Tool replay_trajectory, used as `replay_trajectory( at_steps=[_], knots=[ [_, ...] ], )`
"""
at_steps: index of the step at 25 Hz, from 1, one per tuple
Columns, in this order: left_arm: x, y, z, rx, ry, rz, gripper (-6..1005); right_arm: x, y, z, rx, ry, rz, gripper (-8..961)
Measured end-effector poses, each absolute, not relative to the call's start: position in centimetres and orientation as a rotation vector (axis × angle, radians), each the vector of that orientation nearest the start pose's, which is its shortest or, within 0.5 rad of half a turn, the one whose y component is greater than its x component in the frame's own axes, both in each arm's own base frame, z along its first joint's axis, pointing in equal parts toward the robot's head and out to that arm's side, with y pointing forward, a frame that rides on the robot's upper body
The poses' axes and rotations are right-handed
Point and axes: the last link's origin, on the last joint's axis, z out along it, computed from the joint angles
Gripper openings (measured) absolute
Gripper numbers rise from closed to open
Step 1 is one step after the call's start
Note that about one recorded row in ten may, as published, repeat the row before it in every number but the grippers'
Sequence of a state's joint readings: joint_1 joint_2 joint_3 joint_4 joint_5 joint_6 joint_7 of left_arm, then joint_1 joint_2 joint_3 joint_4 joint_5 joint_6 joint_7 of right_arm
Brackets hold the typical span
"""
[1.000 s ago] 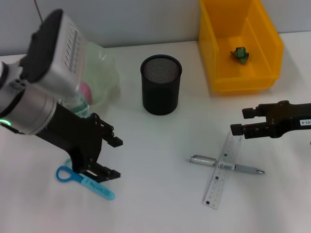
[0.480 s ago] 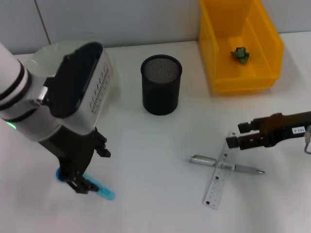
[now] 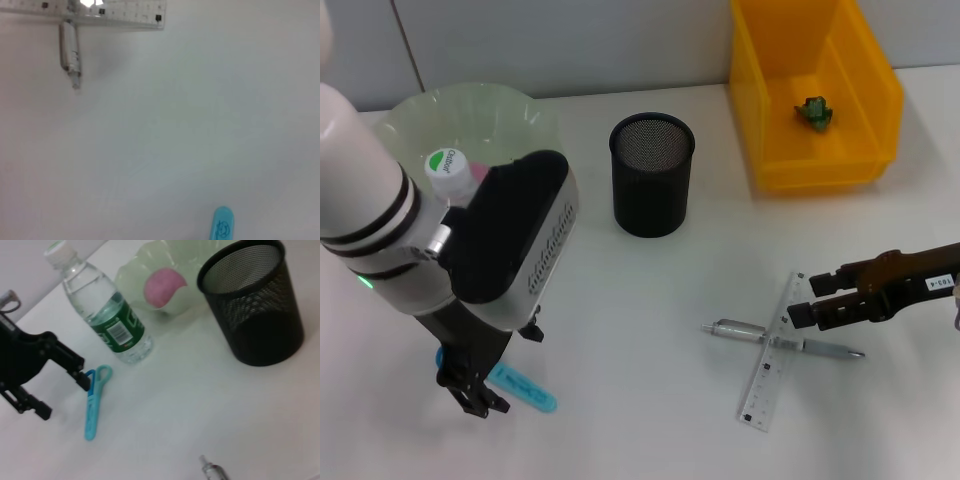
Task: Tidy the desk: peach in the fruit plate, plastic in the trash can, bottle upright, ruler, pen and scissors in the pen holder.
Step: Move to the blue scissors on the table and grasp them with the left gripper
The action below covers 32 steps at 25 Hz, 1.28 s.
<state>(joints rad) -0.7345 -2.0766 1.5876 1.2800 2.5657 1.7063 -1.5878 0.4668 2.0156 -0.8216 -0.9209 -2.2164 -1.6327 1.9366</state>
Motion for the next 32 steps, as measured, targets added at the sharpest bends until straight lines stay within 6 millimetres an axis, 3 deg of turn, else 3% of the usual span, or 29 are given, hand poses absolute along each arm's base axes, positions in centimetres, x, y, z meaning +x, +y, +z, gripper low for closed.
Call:
replay_trajectory(
  at_steps=[15, 32],
  knots=[
    [-14.5, 33.0, -6.6, -3.016, 1.049, 1.065, 796, 28.3, 32.1, 3.7, -2.716, 1.161, 0.250, 793],
    [-15.9, 34.4, -6.6, -2.979, 1.042, 1.155, 780, 28.1, 32.2, 3.5, -2.712, 1.173, 0.256, 793]
  ],
)
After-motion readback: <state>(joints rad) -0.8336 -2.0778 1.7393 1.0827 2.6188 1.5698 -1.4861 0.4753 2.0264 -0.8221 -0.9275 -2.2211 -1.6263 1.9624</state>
